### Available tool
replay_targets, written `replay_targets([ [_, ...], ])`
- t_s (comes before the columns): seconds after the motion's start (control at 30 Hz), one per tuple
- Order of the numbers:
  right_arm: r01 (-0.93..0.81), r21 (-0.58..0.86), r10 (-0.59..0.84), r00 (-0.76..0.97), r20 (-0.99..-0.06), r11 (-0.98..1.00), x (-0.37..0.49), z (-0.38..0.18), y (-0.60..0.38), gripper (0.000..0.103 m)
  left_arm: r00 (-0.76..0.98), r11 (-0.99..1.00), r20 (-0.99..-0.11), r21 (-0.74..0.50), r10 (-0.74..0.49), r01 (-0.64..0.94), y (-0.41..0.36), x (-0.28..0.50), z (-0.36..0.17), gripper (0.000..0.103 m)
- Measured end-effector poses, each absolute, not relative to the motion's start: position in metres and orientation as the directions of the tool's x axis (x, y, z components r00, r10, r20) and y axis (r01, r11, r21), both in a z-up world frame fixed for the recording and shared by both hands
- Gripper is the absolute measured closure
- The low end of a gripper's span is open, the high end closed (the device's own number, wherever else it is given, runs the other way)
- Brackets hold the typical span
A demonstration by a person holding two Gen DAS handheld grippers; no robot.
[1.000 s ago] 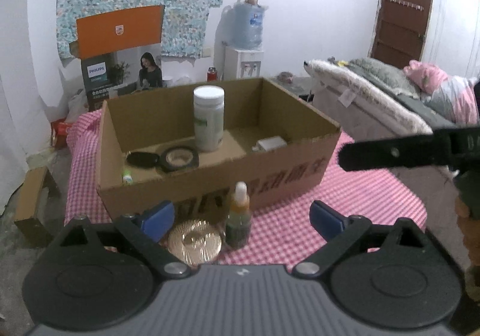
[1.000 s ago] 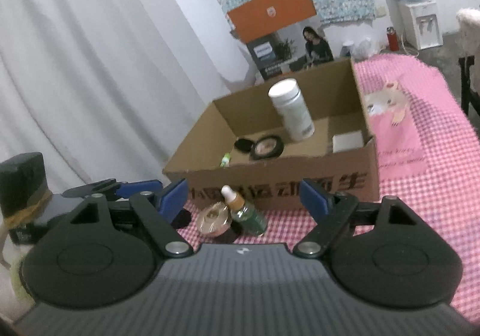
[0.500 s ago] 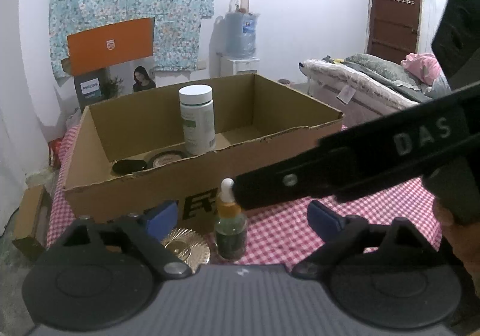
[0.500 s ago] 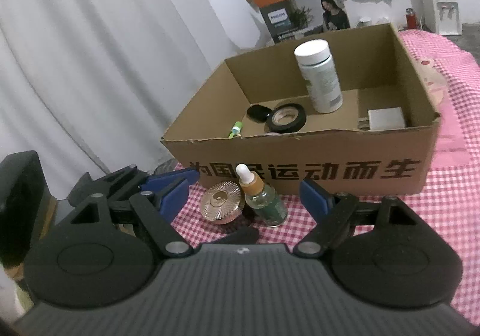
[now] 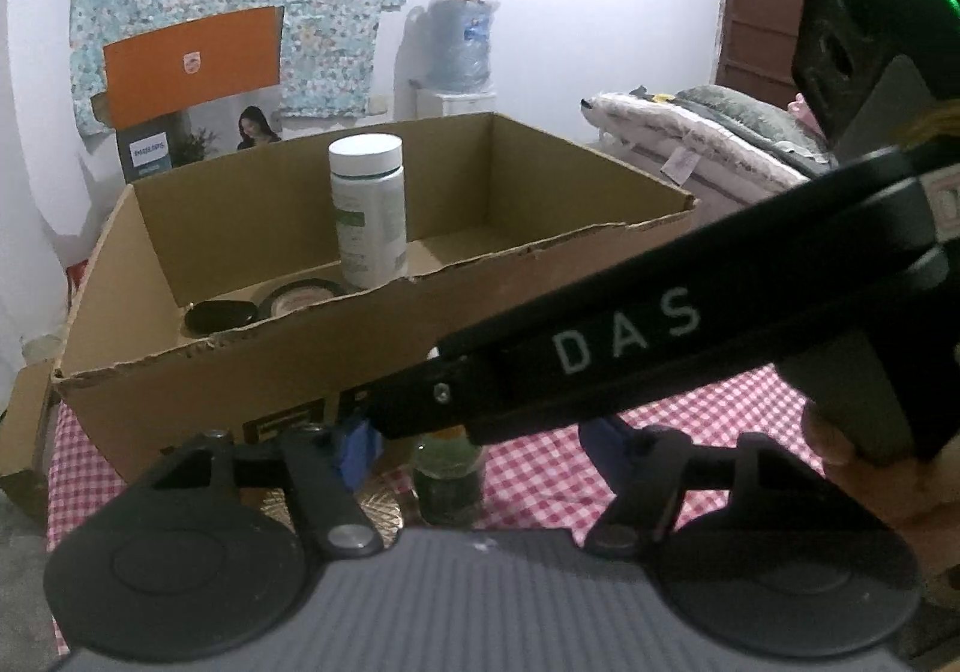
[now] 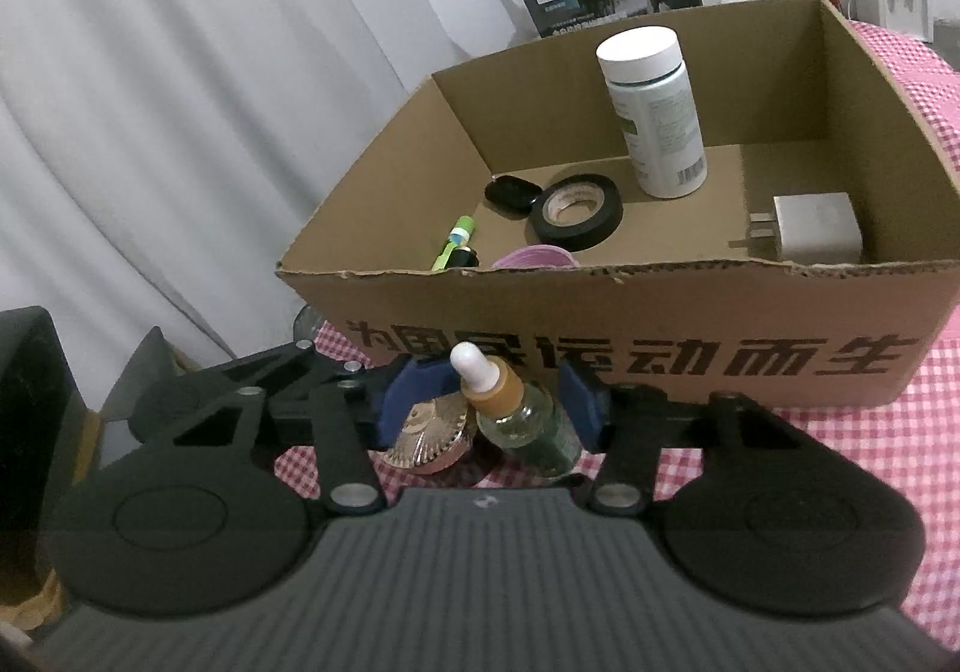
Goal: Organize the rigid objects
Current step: 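Close the right gripper on the neck of the green dropper bottle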
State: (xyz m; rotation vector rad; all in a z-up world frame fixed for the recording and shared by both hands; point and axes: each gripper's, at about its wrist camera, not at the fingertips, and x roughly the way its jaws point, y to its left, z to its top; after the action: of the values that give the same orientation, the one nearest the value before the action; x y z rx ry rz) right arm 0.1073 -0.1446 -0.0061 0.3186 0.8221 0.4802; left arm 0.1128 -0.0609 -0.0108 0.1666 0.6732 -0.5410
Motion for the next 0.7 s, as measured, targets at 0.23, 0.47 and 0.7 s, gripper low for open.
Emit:
replay_targets([
  [0.23, -0.285, 0.461, 0.535, 0.569, -0.624, 0.84, 0.114, -0.014, -0.147, 0.072, 0.611, 0.85, -0.659, -0.083, -0.439, 0.521, -0.059, 0.122, -0.017, 0.04],
  [0.47, -0.292, 0.467, 0.543, 0.57, -0.616, 0.835, 0.115, -0.015, -0.151, 0.074, 0.588, 0.854, -0.679, -0.112, -0.439, 0.508, -0.061, 0.126, -0.023, 0.04],
  [0.7, -0.289, 0.466, 0.541, 0.573, -0.615, 0.836, 0.113, -0.015, -0.156, 0.076, 0.571, 0.85, -0.673, -0.173, -0.471, 0.497, -0.059, 0.129, -0.026, 0.04],
])
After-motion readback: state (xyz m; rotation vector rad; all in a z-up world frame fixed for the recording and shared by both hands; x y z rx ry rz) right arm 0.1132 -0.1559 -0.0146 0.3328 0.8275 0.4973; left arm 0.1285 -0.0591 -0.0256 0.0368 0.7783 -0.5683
